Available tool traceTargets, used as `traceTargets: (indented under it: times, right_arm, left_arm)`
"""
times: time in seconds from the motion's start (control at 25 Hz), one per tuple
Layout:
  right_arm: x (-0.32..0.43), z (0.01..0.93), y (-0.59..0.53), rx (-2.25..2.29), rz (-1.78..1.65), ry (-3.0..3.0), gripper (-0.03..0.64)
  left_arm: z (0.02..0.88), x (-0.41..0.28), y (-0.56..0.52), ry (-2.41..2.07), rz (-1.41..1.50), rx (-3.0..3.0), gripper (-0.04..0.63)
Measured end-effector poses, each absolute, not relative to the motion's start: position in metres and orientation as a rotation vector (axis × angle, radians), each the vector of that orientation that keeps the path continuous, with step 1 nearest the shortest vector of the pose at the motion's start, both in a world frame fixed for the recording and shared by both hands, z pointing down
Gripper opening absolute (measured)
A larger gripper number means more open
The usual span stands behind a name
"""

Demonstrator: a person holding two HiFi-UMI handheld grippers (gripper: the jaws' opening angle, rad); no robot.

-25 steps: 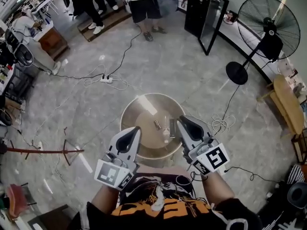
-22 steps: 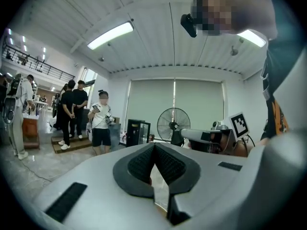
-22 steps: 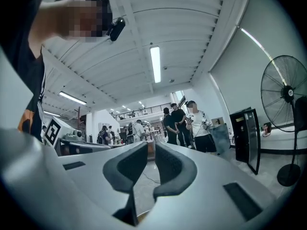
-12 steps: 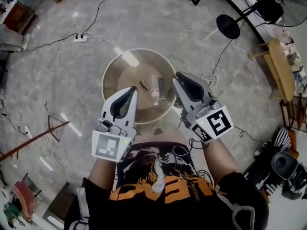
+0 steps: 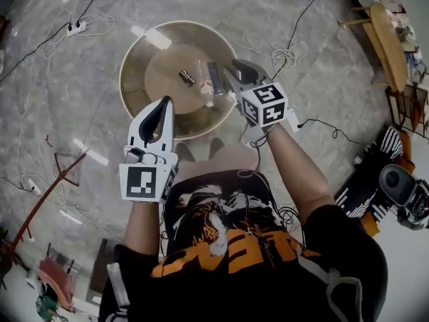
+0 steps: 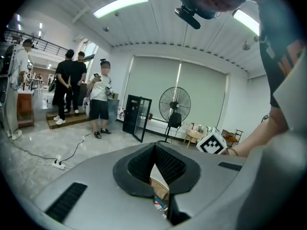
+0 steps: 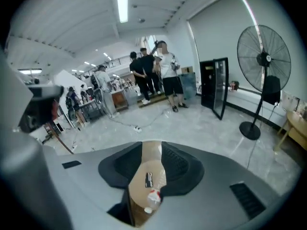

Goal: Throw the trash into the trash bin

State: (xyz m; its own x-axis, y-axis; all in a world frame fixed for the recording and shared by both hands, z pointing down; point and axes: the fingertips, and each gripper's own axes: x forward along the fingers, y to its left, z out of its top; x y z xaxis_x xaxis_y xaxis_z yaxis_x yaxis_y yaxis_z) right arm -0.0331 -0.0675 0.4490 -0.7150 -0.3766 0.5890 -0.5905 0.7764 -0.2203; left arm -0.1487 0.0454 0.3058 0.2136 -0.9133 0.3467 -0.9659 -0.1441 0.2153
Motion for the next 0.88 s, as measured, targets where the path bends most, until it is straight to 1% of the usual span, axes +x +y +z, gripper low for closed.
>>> traceTargets:
  times: [0.08,0.2,0.36,0.6,0.88]
  right_arm:
    - [-0.018,0.514,-0.069,0.736,0.617,-2.312,0.151]
    - [0.004,0.607,-0.071,0.739,0.705,-2.122,0.156]
    - [0.016,0.698,-0.064,0.705,0.757,-1.95,0.157]
    - [0.022,0.775,-0.055,0.689,0.804,-1.814,0.17]
    - [0.011,0.823,-0.055,0.681,0.862,-1.78,0.183]
  left_arm:
    - [0.32,-0.148,0.047,-1.723,0.203,2.094,0.023]
    - [0.337,-0.15,0.04,-1.7,0.227,2.077,0.023]
    - [0.363,-0.153,0.039,-1.679,0.206,2.017,0.023]
    - [0.411,-0.152,0.046,-1.625,0.247,1.972,0.023]
    - [0.458,-0.153,0.063,-1.568,0.311,1.919,0.023]
